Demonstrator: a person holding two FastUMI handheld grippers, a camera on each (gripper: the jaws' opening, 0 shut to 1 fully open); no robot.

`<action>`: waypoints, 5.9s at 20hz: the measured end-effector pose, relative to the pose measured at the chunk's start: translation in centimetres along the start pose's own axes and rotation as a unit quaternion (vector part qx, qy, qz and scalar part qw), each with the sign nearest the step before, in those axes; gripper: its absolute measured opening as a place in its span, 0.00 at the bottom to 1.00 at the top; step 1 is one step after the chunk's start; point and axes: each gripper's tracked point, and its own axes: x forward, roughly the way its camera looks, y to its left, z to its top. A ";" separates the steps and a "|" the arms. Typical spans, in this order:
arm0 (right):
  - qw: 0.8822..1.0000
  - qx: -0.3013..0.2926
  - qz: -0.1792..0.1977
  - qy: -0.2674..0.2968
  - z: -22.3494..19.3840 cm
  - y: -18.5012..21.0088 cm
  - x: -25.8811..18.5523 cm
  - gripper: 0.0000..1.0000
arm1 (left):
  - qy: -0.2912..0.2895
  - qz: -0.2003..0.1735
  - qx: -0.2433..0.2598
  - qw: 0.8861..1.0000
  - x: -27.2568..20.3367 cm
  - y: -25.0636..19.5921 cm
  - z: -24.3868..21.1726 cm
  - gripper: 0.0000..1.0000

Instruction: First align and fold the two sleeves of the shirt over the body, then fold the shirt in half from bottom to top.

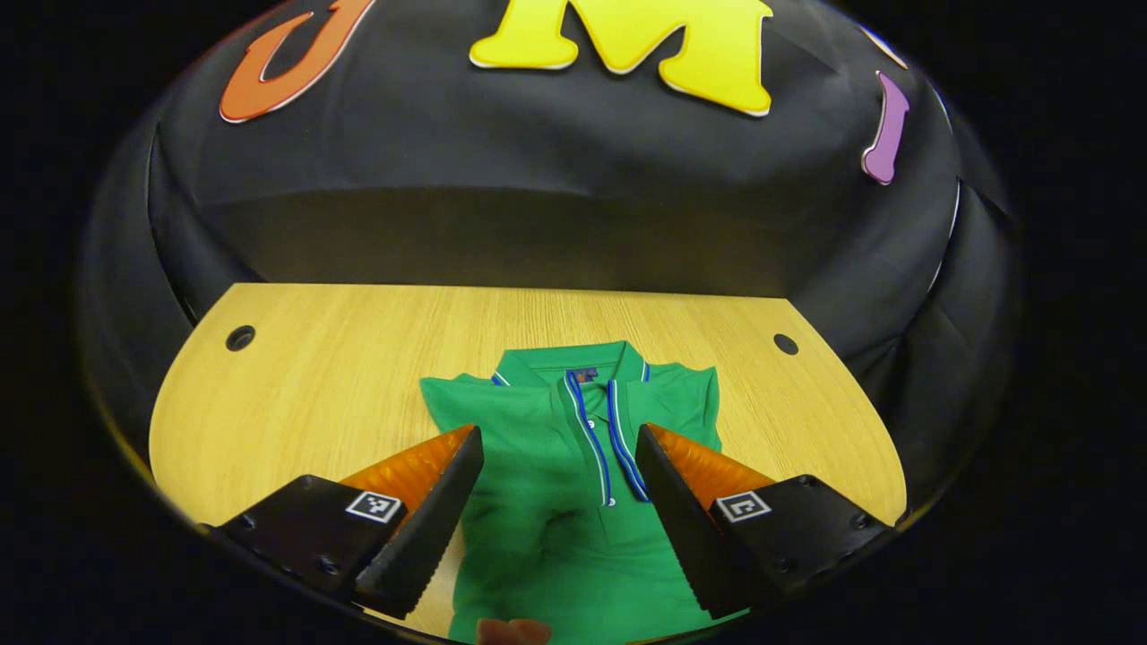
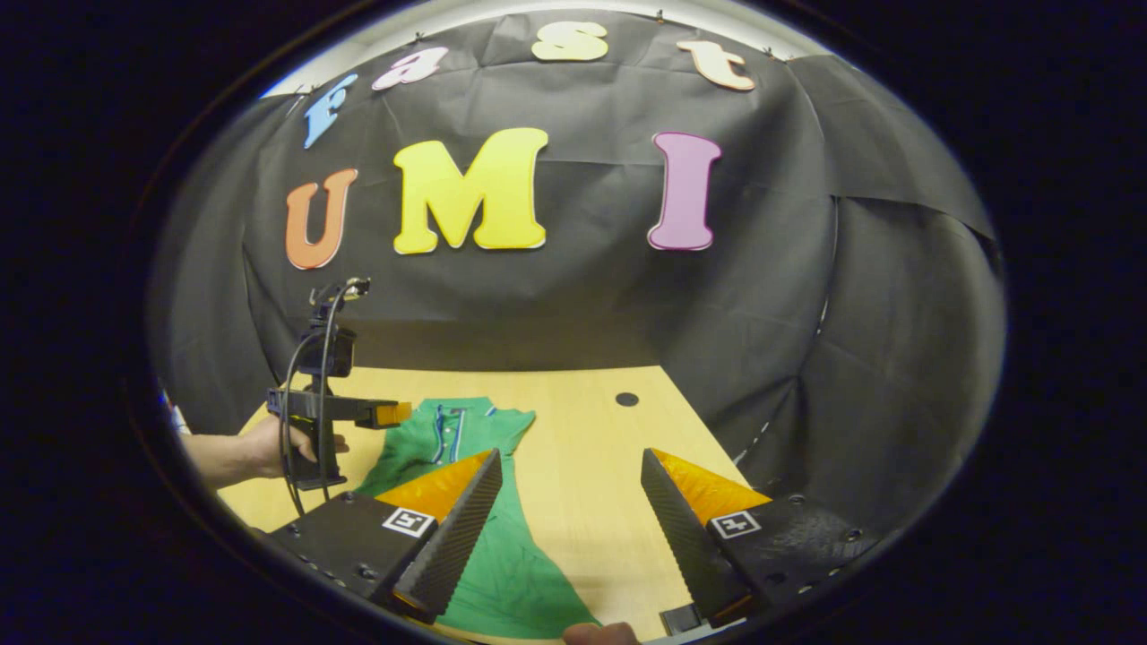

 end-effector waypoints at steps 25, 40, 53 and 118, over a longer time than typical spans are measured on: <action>0.963 -0.099 0.141 0.206 -18.2 -2.2 2.0 0.96 | 0.147 0.020 0.038 0.988 -22.7 5.6 -23.2 1.00; 0.897 -0.137 0.146 0.395 -31.1 -3.3 -1.1 0.95 | 0.294 0.018 0.059 0.954 -25.2 8.0 -31.4 1.00; 0.888 -0.136 0.122 0.422 -32.2 -3.0 -1.0 0.80 | 0.344 0.024 0.044 0.938 -25.2 7.3 -33.5 1.00; 0.980 -0.048 0.160 0.106 3.8 3.9 18.4 0.00 | -0.034 -0.061 -0.079 0.994 -10.3 8.5 18.2 0.06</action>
